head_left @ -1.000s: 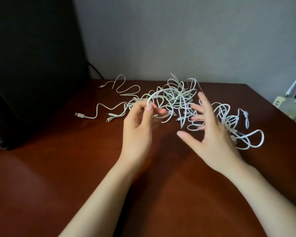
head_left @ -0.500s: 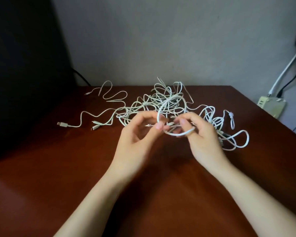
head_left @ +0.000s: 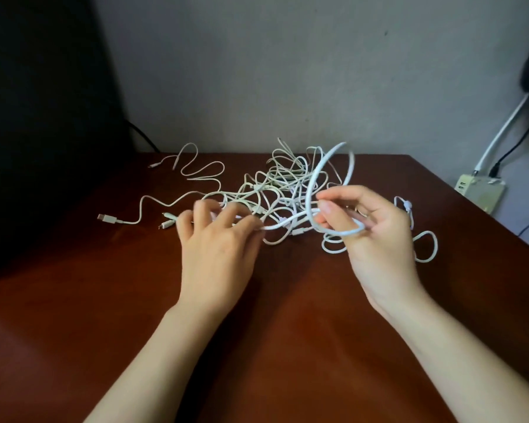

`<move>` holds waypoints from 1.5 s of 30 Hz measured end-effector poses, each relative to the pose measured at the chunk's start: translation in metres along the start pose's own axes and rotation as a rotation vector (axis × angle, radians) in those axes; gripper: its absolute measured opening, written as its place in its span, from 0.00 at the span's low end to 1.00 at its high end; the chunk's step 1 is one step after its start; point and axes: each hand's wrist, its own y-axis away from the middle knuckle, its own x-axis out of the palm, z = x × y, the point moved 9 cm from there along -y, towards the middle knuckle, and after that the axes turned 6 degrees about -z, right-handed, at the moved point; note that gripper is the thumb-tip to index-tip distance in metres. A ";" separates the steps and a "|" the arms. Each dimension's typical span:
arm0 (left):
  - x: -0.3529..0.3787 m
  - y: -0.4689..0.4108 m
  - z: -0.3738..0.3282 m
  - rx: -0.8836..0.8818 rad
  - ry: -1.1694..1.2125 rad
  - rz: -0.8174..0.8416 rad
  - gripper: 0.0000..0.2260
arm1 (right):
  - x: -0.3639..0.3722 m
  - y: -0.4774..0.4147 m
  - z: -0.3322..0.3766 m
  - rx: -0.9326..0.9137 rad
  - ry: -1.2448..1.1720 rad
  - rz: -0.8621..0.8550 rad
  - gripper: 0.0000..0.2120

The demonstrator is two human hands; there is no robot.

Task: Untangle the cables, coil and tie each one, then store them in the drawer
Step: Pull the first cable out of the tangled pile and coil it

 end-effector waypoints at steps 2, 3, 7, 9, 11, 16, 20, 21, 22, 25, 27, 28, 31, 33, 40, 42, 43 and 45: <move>-0.004 -0.003 0.001 -0.007 -0.047 -0.027 0.06 | -0.005 -0.001 0.005 -0.044 -0.006 -0.045 0.11; -0.005 -0.004 0.002 -0.017 -0.058 -0.038 0.06 | -0.006 0.000 0.007 -0.065 -0.007 -0.060 0.11; -0.008 -0.005 0.002 -0.017 -0.072 -0.070 0.07 | -0.004 0.004 0.014 -0.161 0.026 -0.074 0.12; -0.011 -0.005 0.003 -0.011 -0.025 -0.104 0.08 | -0.008 0.005 0.017 -0.192 0.053 -0.097 0.10; -0.016 -0.006 0.004 -0.017 0.024 -0.127 0.08 | -0.016 0.003 0.018 -0.204 0.088 -0.153 0.09; 0.004 -0.002 0.018 -0.064 0.025 0.036 0.10 | -0.040 -0.006 0.017 -0.204 0.132 -0.308 0.11; 0.019 0.007 0.040 -0.208 0.117 0.124 0.03 | -0.061 -0.015 0.014 -0.159 0.132 -0.399 0.13; 0.019 0.006 0.039 -0.220 0.155 0.119 0.02 | -0.063 -0.016 0.013 -0.144 0.128 -0.408 0.13; 0.019 0.005 0.036 -0.211 0.199 0.118 0.04 | -0.063 -0.017 0.010 -0.125 0.114 -0.409 0.13; 0.022 0.004 0.008 -0.081 0.350 0.179 0.14 | -0.054 -0.017 0.002 -0.040 0.038 -0.344 0.11; 0.028 0.010 -0.013 -0.032 0.434 0.269 0.19 | -0.041 -0.014 0.000 0.007 -0.008 -0.241 0.11; 0.032 0.014 -0.021 -0.036 0.476 0.315 0.22 | -0.033 -0.012 -0.001 0.025 -0.024 -0.179 0.12; 0.040 0.021 -0.031 -0.127 0.609 0.383 0.30 | -0.006 -0.001 -0.002 0.074 -0.052 0.053 0.11; 0.043 0.021 -0.030 -0.220 0.719 0.424 0.33 | 0.009 0.006 -0.003 0.095 -0.020 0.189 0.11; 0.043 0.020 -0.021 -0.989 1.684 0.419 0.29 | 0.019 0.013 0.000 0.058 0.105 0.269 0.11; 0.043 0.019 -0.023 -1.057 1.762 0.399 0.21 | 0.014 0.012 -0.001 0.044 0.150 0.222 0.11; 0.043 0.019 -0.024 -1.051 1.761 0.395 0.17 | 0.010 0.010 -0.003 0.036 0.181 0.179 0.10; 0.042 0.019 -0.025 -0.973 1.670 0.384 0.12 | 0.001 0.008 -0.007 0.015 0.271 0.097 0.11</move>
